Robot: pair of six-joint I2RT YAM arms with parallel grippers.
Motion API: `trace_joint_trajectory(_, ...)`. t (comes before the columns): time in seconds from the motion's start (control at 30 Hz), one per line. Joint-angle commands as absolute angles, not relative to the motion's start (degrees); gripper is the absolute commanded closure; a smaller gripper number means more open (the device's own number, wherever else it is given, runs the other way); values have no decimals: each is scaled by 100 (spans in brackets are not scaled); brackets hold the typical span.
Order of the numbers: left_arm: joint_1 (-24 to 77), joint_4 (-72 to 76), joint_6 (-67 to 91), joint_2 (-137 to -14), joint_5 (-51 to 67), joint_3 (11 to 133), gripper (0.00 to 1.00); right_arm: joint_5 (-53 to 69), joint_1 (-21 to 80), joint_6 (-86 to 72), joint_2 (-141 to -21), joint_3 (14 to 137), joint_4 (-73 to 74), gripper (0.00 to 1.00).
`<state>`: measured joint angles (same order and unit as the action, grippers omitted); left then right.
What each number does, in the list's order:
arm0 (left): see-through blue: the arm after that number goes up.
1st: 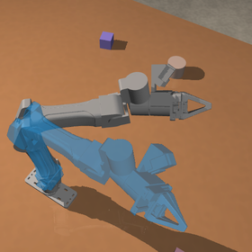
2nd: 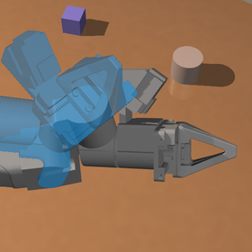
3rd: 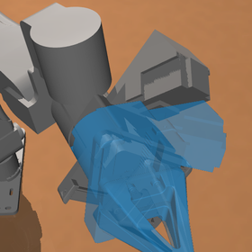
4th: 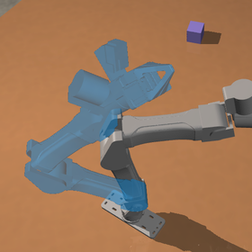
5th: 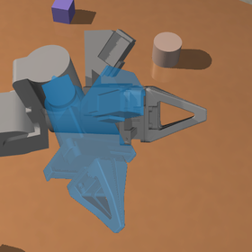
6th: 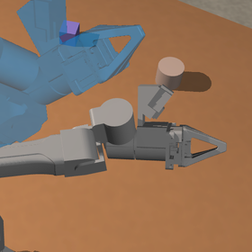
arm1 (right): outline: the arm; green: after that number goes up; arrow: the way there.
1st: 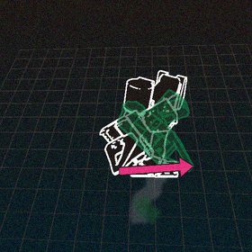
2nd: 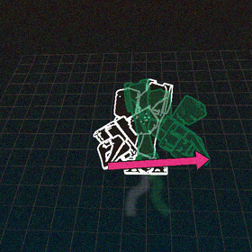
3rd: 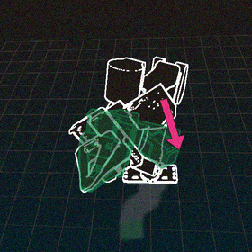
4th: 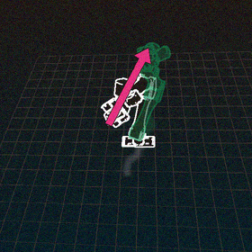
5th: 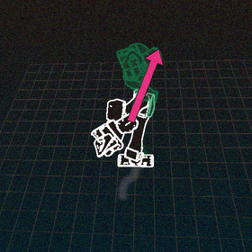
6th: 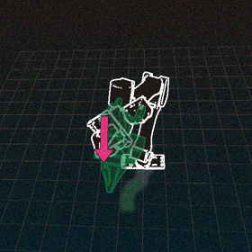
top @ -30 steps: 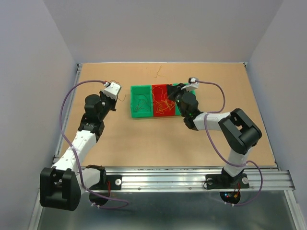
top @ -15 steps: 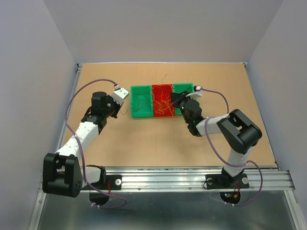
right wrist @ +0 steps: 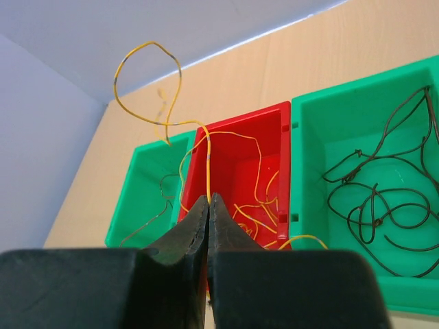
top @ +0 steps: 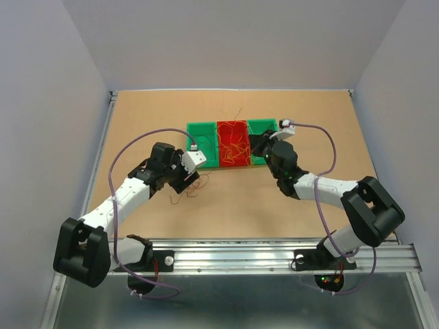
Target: Untangle the cables
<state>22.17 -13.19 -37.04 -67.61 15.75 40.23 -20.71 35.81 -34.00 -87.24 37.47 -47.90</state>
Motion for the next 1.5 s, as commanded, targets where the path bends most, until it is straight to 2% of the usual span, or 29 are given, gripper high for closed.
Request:
trace_joint_trajectory(0.0, 2250, -1459, -3727, -6286, 1564, 4403, 21, -1855, 3674, -2822, -8394, 4639, -2562, 100)
trace_joint_trajectory(0.13, 2259, -1617, -3630, -6065, 1565, 4788, 17, -1969, 3797, -2619, -8200, 4957, -1339, 100)
trace_joint_trajectory(0.4, 2347, -1645, -3279, -6371, 1714, 5791, 13, -2047, 4087, -2654, -7849, 5107, -624, 99)
trace_joint_trajectory(0.73, 2971, -511, -2498, -8577, 1977, 7504, 14, -2645, 4245, -2777, -8191, 5493, -88, 99)
trace_joint_trajectory(0.9, 2971, 113, -2127, -9604, 2056, 7857, 21, -2812, 4263, -2795, -8762, 5906, -53, 100)
trace_joint_trajectory(1.07, 2971, 659, -1793, -10133, 2311, 7726, 28, -2961, 4263, -2848, -9096, 6117, -184, 99)
trace_joint_trajectory(1.17, 2962, 755, -1679, -10449, 1917, 7787, 35, -2901, 4263, -2795, -9202, 6091, -465, 99)
trace_joint_trajectory(1.2, 2953, 782, -1679, -10572, 1899, 7822, 47, -2813, 4263, -2786, -9202, 6056, -562, 99)
trace_joint_trajectory(1.27, 2936, 844, -1618, -10713, 1846, 7909, 60, -2542, 4263, -2734, -9185, 5951, -885, 99)
trace_joint_trajectory(1.37, 2936, 844, -1582, -10810, 1837, 8059, 67, -2329, 4263, -2699, -9211, 5898, -1160, 99)
trace_joint_trajectory(1.4, 2936, 844, -1591, -10863, 1820, 8094, 79, -2286, 4254, -2698, -9228, 5889, -1204, 99)
trace_joint_trajectory(1.47, 2936, 844, -1635, -10907, 1784, 8112, 94, -2207, 4254, -2672, -9229, 5854, -1440, 99)
